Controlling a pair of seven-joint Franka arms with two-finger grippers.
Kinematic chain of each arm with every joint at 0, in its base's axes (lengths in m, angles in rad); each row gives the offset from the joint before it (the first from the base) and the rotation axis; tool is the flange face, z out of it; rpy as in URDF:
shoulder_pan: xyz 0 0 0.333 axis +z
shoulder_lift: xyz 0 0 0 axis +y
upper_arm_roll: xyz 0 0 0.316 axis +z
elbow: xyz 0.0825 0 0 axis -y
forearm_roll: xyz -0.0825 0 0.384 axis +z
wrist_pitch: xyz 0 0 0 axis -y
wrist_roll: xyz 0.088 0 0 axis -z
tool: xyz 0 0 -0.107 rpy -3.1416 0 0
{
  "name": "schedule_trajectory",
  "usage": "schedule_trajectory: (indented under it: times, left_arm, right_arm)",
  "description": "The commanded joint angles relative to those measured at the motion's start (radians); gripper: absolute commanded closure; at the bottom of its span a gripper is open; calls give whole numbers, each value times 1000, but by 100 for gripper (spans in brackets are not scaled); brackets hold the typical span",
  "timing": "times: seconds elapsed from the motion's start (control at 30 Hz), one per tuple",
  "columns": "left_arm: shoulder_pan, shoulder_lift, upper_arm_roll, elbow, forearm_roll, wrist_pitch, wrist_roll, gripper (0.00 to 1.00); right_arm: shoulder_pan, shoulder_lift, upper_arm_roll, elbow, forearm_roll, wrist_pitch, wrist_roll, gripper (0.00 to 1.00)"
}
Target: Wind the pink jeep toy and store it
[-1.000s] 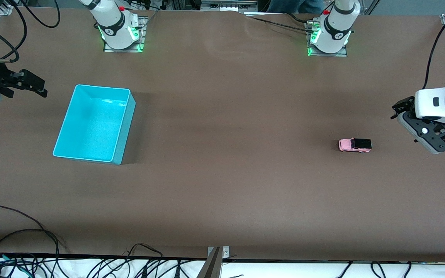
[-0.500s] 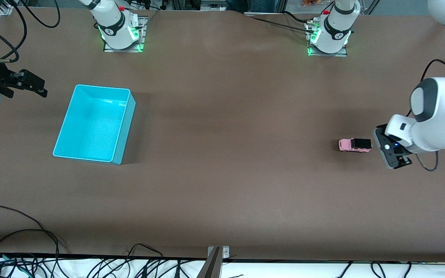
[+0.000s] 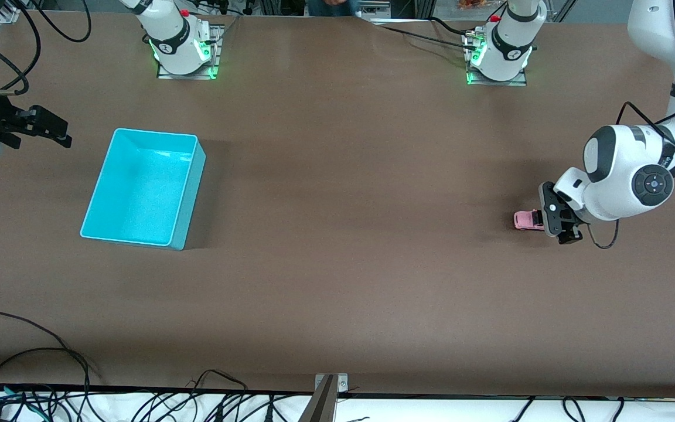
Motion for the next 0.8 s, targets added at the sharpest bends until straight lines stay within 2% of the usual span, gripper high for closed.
schedule_trajectory:
  times: [0.0, 0.3, 0.57, 0.77]
  left_arm:
    - [14, 5, -11, -21, 32, 58, 91, 0]
    - [60, 20, -11, -120, 32, 211, 126, 0]
    - [71, 66, -11, -120, 32, 279, 137, 0]
    - [74, 77, -11, -123, 32, 284, 148, 0]
  right_arm:
    - [-3, -3, -2, 14, 20, -18, -2, 0]
    - [-3, -3, -2, 14, 20, -18, -2, 0]
    - [-3, -3, -2, 14, 20, -19, -2, 0]
    - [-3, -3, -2, 14, 20, -19, -2, 0]
